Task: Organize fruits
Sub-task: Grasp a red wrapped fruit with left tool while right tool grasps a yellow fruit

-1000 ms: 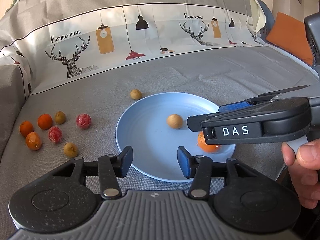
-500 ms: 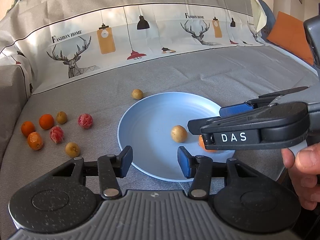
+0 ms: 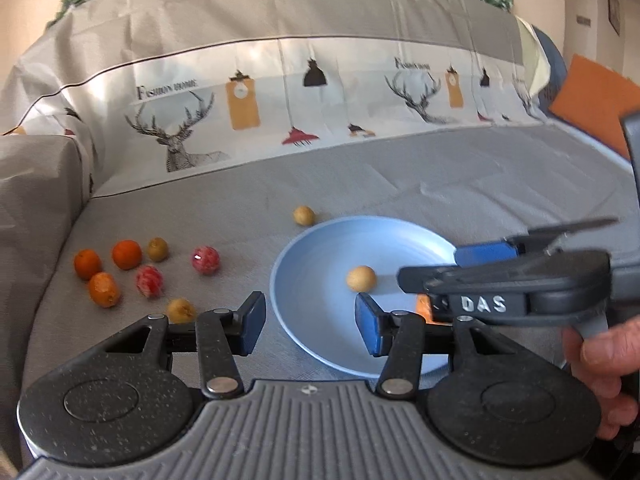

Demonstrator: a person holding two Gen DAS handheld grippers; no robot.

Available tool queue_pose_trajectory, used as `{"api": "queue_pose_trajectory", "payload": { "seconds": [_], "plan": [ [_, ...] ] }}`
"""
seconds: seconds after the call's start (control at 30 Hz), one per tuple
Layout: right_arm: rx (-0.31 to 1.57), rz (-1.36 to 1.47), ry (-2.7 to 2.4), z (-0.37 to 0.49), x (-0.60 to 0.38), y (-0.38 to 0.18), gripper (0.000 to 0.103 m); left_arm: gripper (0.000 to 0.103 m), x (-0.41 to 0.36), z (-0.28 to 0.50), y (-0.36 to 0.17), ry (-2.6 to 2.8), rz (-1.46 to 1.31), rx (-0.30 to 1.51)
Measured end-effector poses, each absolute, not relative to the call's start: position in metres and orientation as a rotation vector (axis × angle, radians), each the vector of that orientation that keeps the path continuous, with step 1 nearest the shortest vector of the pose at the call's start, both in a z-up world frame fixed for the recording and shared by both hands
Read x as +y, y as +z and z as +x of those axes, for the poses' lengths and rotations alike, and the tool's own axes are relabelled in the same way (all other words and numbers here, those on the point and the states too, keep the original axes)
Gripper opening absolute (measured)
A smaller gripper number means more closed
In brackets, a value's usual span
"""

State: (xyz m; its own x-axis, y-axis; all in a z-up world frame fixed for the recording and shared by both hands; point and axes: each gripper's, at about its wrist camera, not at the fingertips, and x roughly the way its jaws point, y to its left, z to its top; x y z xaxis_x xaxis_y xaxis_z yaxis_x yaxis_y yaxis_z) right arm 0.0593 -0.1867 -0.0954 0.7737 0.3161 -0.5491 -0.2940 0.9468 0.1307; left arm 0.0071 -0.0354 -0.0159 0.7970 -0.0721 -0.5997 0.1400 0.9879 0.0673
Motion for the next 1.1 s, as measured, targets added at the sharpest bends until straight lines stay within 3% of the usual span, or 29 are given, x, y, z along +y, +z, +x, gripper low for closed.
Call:
{"api": "queue_pose_trajectory", "payload": {
  "seconds": [0.17,0.27,0.33,0.43,0.67,0.93,1.1],
  "plan": [
    [0.575,0.053,0.351,0.054,-0.183,-0.09,0.061,0.016,-0.009,0.019,0.003,-0.082,0.097,0.642],
    [0.573,0.067,0.37,0.055,-0.181,-0.087,0.058,0.016,0.009,0.028,0.017,-0.08,0.169,0.597],
    [0.573,0.082,0.381,0.056,-0.179,-0.084,0.046,0.017,0.026,0.033,0.02,-0.086,0.183,0.583],
    [0.567,0.104,0.399,0.057,-0.174,-0.08,0.038,0.017,0.061,0.043,0.01,-0.019,0.065,0.637],
    [0.555,0.102,0.466,0.057,-0.146,-0.074,0.037,0.019,0.111,0.042,0.017,0.079,-0.229,0.581],
    [0.555,0.05,0.595,0.057,-0.094,-0.075,0.037,0.019,0.129,0.065,0.002,0.101,-0.314,0.678],
    [0.555,0.029,0.642,0.067,-0.067,-0.08,0.038,0.025,0.141,0.074,-0.005,0.096,-0.381,0.689]
  ]
}}
